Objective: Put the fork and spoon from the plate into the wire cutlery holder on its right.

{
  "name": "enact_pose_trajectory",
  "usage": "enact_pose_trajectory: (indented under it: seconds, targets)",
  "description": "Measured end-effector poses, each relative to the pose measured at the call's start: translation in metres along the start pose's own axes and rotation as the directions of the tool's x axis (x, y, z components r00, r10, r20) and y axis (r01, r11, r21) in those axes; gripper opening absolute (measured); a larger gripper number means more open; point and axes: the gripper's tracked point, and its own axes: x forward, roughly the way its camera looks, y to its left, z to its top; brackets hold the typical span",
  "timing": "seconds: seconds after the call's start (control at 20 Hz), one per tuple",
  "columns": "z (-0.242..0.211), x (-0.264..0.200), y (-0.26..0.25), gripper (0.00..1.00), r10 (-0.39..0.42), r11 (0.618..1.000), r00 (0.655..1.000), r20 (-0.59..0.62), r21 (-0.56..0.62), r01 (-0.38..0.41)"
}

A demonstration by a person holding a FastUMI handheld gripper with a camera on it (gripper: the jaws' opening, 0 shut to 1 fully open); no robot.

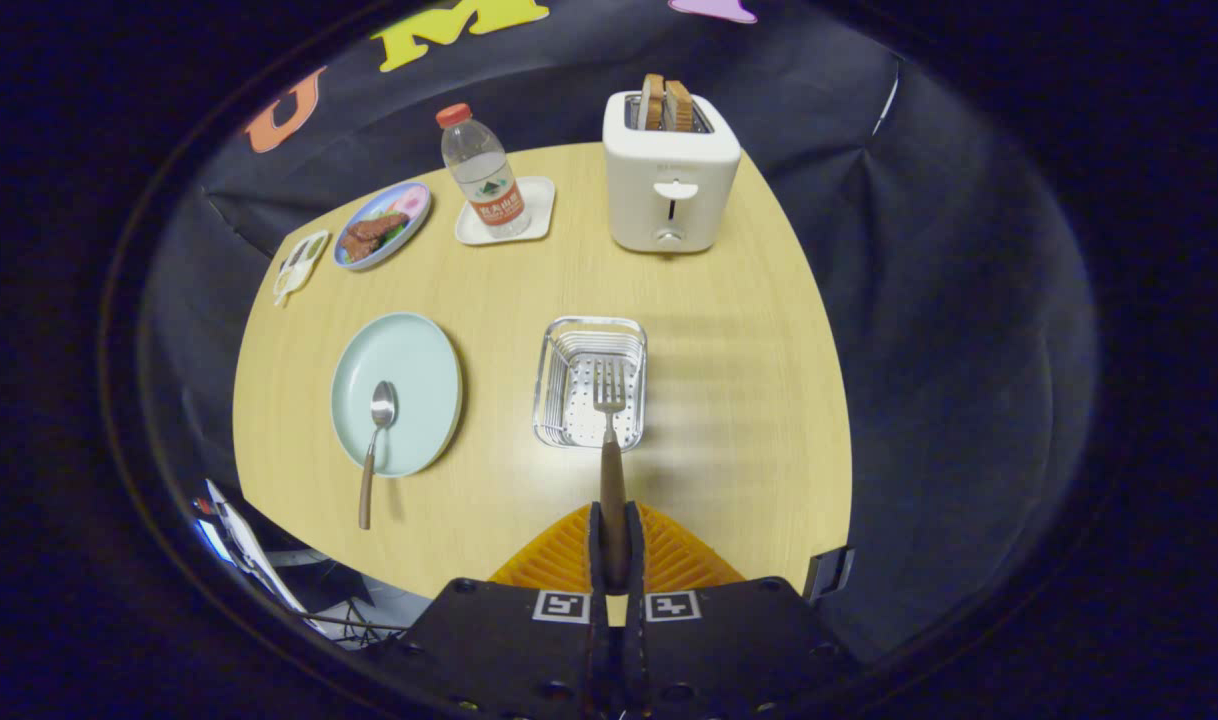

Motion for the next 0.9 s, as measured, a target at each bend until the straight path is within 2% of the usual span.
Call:
enact_pose_trajectory:
  seconds: [0.3,0.6,0.7,0.8,0.9]
  targets:
    - [0.019,0.018,0.003,0.08,-0.023,1.000,0.998,-0.059,-0.001,0.023]
    - [0.040,0.012,0.022,0.20,0.017,1.000,0.999,0.049,-0.023,-0.016]
    - [0.046,0.006,0.029,0.29,0.040,0.999,0.994,0.101,-0.018,-0.038]
    - [0.047,-0.001,0.040,0.54,0.062,0.998,0.987,0.149,-0.024,-0.059]
    - [0.047,-0.006,0.052,0.84,0.076,0.997,0.978,0.196,-0.038,-0.070]
